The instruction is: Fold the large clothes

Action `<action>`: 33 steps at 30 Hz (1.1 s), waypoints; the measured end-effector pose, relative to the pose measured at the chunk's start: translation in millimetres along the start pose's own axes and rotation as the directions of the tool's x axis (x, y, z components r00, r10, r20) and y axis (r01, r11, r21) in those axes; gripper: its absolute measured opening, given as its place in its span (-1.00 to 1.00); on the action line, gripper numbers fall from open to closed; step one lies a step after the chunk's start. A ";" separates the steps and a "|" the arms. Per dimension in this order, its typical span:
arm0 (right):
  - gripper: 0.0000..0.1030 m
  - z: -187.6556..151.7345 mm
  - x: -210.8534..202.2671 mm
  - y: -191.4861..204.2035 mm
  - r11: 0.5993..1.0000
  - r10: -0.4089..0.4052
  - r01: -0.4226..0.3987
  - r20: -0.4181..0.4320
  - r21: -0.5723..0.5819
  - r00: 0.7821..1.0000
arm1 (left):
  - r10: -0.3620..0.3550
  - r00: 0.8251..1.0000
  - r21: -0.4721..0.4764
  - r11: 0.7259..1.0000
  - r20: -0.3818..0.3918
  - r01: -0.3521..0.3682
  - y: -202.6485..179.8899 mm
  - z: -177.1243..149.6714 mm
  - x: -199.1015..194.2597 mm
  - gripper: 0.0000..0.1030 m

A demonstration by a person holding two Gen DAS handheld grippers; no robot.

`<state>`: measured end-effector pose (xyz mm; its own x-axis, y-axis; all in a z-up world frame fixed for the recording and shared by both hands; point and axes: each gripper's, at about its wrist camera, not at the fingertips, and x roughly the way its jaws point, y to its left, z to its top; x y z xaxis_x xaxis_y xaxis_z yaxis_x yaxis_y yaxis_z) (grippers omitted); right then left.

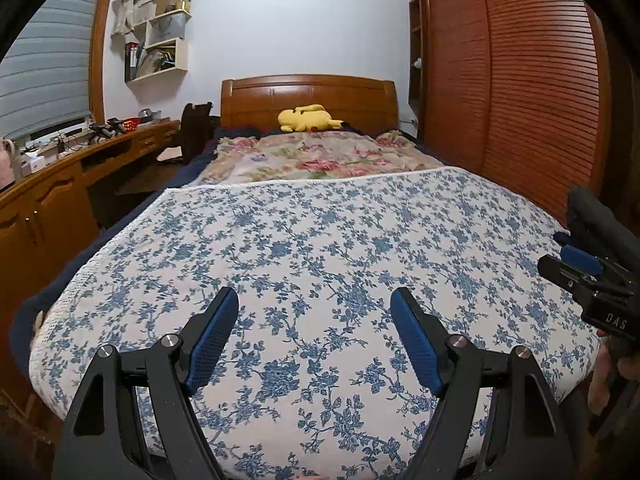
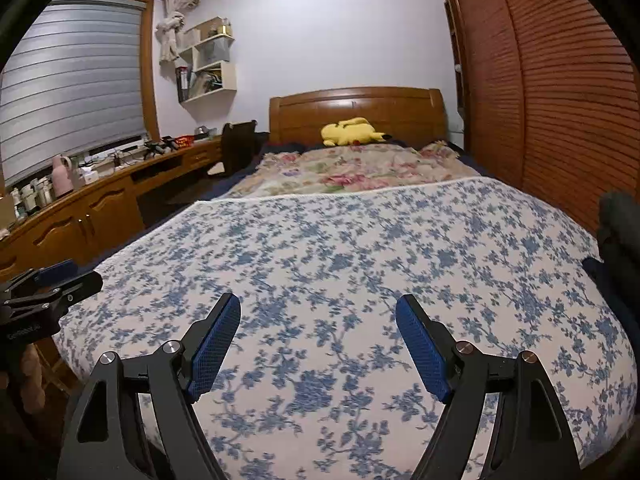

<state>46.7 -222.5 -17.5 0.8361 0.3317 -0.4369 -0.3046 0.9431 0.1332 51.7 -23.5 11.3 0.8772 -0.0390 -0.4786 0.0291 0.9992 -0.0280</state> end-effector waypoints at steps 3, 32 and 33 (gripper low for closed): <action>0.58 -2.5 -8.2 5.1 1.000 -0.001 0.001 0.016 -0.015 1.000 | 0.006 1.000 -0.003 1.000 0.012 -0.006 2.5 0.0 -7.0 0.54; 0.58 -4.7 -16.6 9.9 1.000 -0.002 0.002 0.004 0.008 1.000 | 0.004 1.000 -0.008 1.000 0.021 -0.004 -3.8 -4.7 -9.8 0.54; 0.58 -4.5 -16.6 10.0 1.000 -0.003 0.003 0.005 0.009 1.000 | 0.006 1.000 -0.007 1.000 0.022 -0.006 -3.4 -4.7 -9.9 0.54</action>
<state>27.7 -218.7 -12.9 0.8393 0.3293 -0.4326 -0.2982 0.9442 0.1401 40.6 -26.6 11.9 0.8878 -0.0328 -0.4590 0.0205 0.9993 -0.0318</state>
